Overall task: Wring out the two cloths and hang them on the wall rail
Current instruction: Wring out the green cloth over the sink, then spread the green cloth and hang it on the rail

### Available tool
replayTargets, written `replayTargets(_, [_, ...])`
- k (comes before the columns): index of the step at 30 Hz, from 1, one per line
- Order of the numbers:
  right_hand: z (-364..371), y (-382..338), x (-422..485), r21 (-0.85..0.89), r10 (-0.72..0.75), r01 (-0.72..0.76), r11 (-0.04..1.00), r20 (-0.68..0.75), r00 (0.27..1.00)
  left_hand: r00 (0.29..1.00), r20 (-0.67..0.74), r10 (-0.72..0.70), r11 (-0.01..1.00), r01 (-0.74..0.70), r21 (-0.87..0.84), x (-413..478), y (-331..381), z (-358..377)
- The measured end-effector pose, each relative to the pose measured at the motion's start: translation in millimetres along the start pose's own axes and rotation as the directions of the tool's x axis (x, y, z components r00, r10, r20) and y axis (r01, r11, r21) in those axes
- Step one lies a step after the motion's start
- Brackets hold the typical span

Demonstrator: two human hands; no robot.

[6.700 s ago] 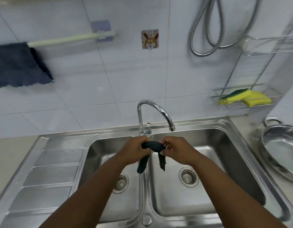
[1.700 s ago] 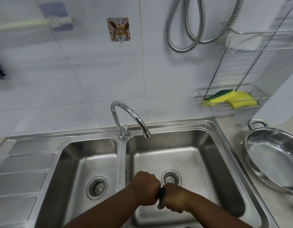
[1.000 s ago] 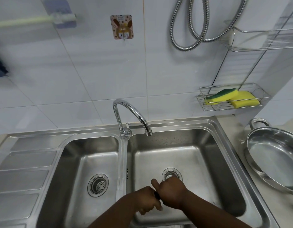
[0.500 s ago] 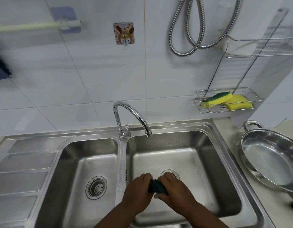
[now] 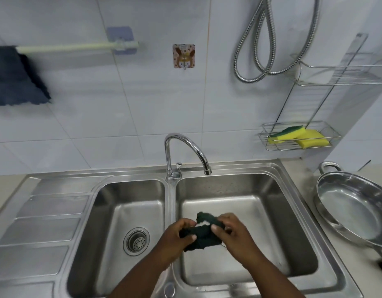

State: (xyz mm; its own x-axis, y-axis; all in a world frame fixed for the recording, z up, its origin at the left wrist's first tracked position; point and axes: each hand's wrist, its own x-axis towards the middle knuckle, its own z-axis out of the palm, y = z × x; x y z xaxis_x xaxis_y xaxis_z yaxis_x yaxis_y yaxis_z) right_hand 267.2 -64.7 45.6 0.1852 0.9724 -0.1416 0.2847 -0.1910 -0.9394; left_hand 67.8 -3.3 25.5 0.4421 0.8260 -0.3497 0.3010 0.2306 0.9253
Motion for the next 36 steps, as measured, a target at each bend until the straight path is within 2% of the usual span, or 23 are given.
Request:
replayTargets(2, [-1.0, -17.2, 2.3, 0.119, 0.013, -0.005, 0.993, -0.073, 0.997, 0.999, -0.03, 0.027, 0.999, -0.025, 0.042, -7.0, 5.2, -11.5])
replayTargets(5, [-1.9, -45.6, 5.5, 0.313, 0.029, -0.01, 0.95, -0.056, 0.998, 0.993, -0.088, 0.08, 0.996, -0.076, 0.046, -13.8, 11.3, -33.8])
replayTargets(6, [-1.2, -54.5, 6.9, 0.344, 0.029, -0.007, 0.939, -0.061, 0.998, 0.989, -0.121, 0.08, 0.996, -0.083, -0.019, -16.1, 13.3, -41.4])
replayTargets(8, [1.0, -70.9, 9.6, 0.375, 0.047, -0.007, 0.927, -0.099, 0.994, 0.974, -0.219, 0.051, 0.959, -0.109, -0.261, -20.2, 15.5, -57.7])
replayTargets(11, [2.8, -84.7, 14.9, 0.411, 0.071, 0.012, 0.911, -0.186, 0.98, 0.94, -0.339, -0.046, 0.793, -0.172, -0.584, -29.5, 22.0, -83.1])
replayTargets(14, [3.2, -87.3, 17.1, 0.463, 0.109, 0.022, 0.886, -0.254, 0.961, 0.919, -0.379, -0.107, 0.616, -0.237, -0.751, -39.8, 26.5, -112.7])
replayTargets(16, [2.5, -86.5, 14.1, 0.384, 0.093, 0.001, 0.923, -0.226, 0.97, 0.919, -0.386, -0.08, 0.565, -0.277, -0.777, -45.7, 33.0, -130.1])
replayTargets(18, [9.6, -85.1, 7.2, 0.102, 0.079, -0.073, 0.992, -0.058, 0.995, 0.923, -0.382, -0.031, 0.552, -0.303, -0.777, -53.3, 41.5, -146.3])
replayTargets(20, [24.8, -84.6, -0.2, -0.271, 0.121, -0.086, 0.959, 0.115, 0.986, 0.931, -0.365, 0.021, 0.596, -0.305, -0.743, -62.8, 54.6, -156.7])
replayTargets(21, [35.6, -87.8, -2.4, -0.379, 0.103, -0.041, 0.925, 0.145, 0.984, 0.934, -0.356, 0.038, 0.644, -0.295, -0.705, -67.1, 61.7, -159.5])
replayTargets(23, [61.8, -102.3, -2.6, -0.369, -0.02, 0.074, 0.927, 0.148, 0.989, 0.95, -0.304, 0.065, 0.758, -0.245, -0.604, -74.4, 74.4, -161.7])
replayTargets(25, [89.3, -129.4, -0.5, -0.219, -0.161, 0.186, 0.958, 0.128, 0.979, 0.974, -0.209, 0.088, 0.864, -0.179, -0.471, -82.0, 84.4, -162.5])
replayTargets(27, [109.9, -158.2, 5.1, -0.149, -0.303, 0.327, 0.933, 0.159, 0.94, 0.981, -0.135, 0.139, 0.956, -0.168, -0.241, -88.4, 91.4, -168.0])
replayTargets(28, [117.6, -170.1, 9.0, -0.196, -0.373, 0.412, 0.89, 0.207, 0.904, 0.978, -0.101, 0.18, 0.976, -0.19, -0.101, -90.8, 94.7, -172.2])
replayTargets(30, [130.1, -188.7, 18.1, -0.33, -0.405, 0.511, 0.793, 0.341, 0.849, 0.967, -0.038, 0.25, 0.963, -0.245, 0.108, -94.4, 101.6, -181.3])
replayTargets(33, [136.2, -204.6, 28.7, -0.451, -0.334, 0.507, 0.734, 0.411, 0.848, 0.939, -0.061, 0.338, 0.917, -0.313, 0.248, -95.7, 107.2, -196.4])
replayTargets(36, [128.6, -208.9, 30.7, -0.411, -0.271, 0.416, 0.811, 0.367, 0.89, 0.898, -0.097, 0.43, 0.867, -0.381, 0.322, -96.0, 106.3, -211.7])
